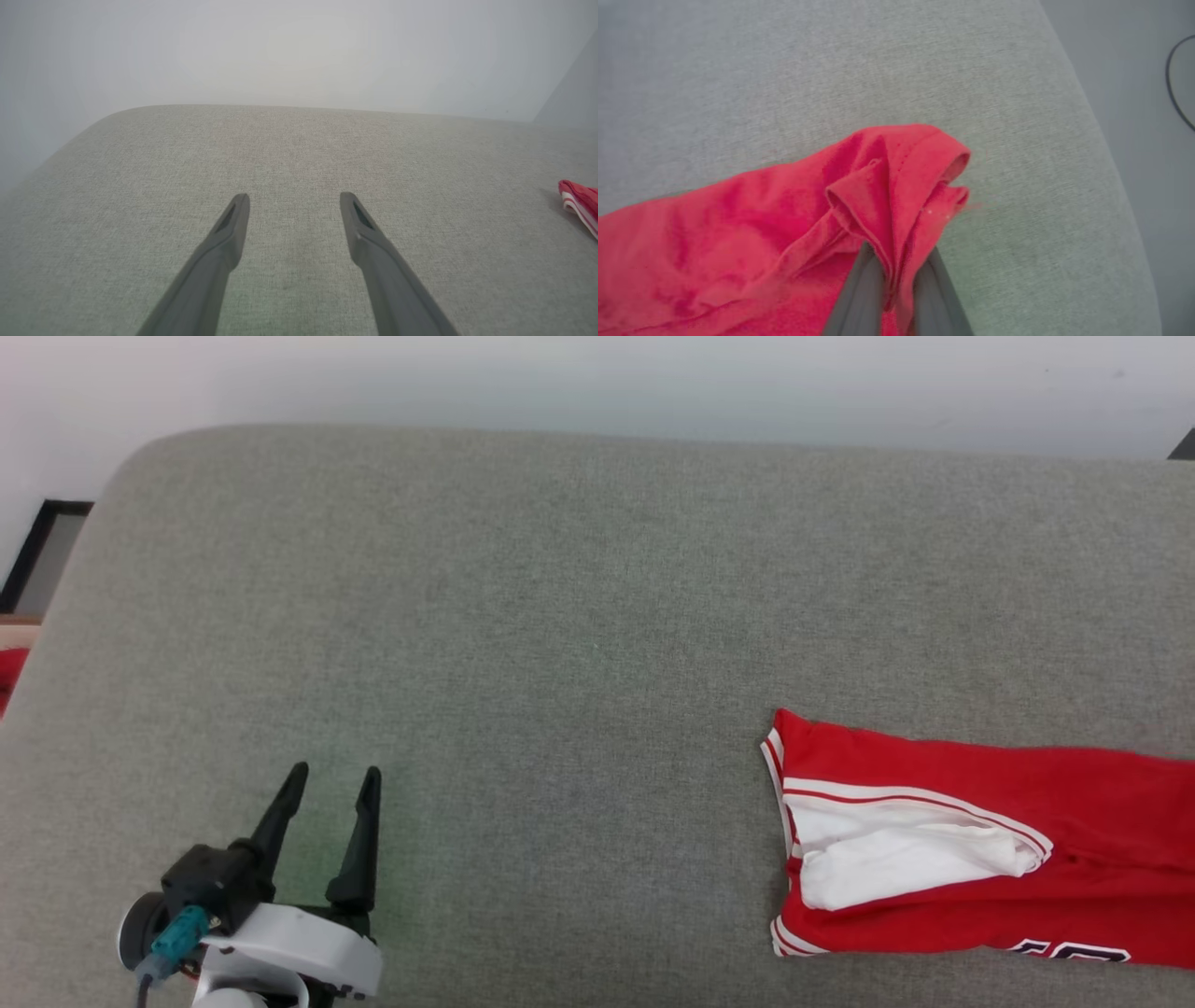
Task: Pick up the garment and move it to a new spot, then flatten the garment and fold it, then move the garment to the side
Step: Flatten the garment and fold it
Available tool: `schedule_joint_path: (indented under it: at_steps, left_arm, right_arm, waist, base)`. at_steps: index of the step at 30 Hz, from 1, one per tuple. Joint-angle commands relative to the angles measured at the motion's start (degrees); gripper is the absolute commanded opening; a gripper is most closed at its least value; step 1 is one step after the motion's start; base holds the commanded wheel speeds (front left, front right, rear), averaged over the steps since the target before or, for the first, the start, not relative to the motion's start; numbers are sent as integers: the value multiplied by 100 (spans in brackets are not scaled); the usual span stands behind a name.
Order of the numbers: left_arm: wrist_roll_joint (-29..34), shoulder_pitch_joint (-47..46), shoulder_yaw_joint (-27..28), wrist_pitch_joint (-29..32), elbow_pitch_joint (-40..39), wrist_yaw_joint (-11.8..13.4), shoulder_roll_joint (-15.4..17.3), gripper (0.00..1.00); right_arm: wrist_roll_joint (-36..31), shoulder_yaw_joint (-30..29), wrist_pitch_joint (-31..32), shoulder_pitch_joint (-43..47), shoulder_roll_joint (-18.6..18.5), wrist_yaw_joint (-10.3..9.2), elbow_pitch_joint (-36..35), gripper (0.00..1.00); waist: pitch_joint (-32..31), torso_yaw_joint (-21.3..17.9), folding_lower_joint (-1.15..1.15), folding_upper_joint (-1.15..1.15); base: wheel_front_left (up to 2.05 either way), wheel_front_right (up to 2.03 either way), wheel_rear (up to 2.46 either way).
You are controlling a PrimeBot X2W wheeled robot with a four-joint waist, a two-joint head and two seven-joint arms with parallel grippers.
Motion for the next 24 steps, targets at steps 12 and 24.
schedule_joint_path:
  at_steps: [12,24]
  left_arm:
    - [14,95,-163,2,138,-18,-127,100]
    - [-68,62,-311,2,190,-16,-273,100]
  right_arm:
    - [444,1144,816,372,863,-4,-2470,0]
    - [522,2875,1387,-458,1542,-4,-3505,0]
  waist:
    - [-308,159,0,0]
    - [-311,656,0,0]
  base:
    - [0,0,0]
    - [0,0,0]
